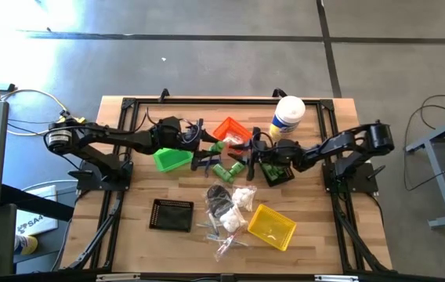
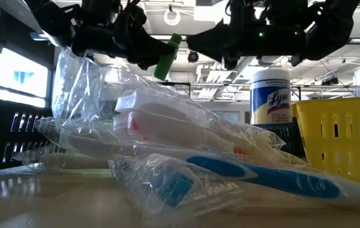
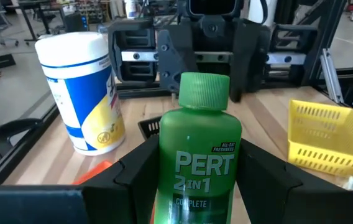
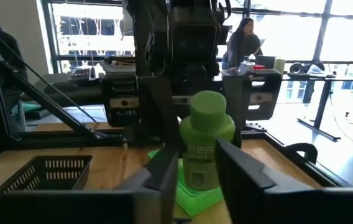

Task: Pick & Place Travel size toiletries
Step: Put the green shampoo into the top black bin

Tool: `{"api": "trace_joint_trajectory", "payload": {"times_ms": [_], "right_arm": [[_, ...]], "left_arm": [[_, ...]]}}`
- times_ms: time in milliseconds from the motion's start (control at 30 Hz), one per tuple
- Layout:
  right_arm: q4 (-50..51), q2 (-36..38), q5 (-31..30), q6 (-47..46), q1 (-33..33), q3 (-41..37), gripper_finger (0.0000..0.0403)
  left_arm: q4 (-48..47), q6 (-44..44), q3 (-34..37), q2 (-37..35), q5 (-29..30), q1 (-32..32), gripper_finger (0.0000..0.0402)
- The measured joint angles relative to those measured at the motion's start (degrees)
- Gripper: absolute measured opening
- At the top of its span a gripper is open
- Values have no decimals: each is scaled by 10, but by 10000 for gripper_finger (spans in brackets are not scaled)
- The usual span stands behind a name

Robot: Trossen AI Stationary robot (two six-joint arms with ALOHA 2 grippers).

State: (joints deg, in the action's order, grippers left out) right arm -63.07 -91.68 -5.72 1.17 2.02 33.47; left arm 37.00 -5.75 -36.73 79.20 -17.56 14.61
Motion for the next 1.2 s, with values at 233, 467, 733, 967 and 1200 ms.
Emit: {"api": "trace_joint_trajectory", "payload": {"times_ms": [233, 467, 733, 967, 1200], "right_arm": [[-22, -5, -9, -46, 2, 0, 243], [-22, -14, 5, -43, 7, 22, 295], [-18, -59, 16, -11, 8, 67, 297], [-18, -72, 32, -9, 7, 91, 295], [-23, -72, 31, -7, 8, 91, 244]], "left_arm": [[1, -15, 0, 0, -26, 0, 180], [8, 15, 0, 0, -26, 0, 180], [10, 43, 0, 0, -24, 0, 180], [10, 43, 0, 0, -24, 0, 180], [10, 43, 0, 0, -23, 0, 180]]}}
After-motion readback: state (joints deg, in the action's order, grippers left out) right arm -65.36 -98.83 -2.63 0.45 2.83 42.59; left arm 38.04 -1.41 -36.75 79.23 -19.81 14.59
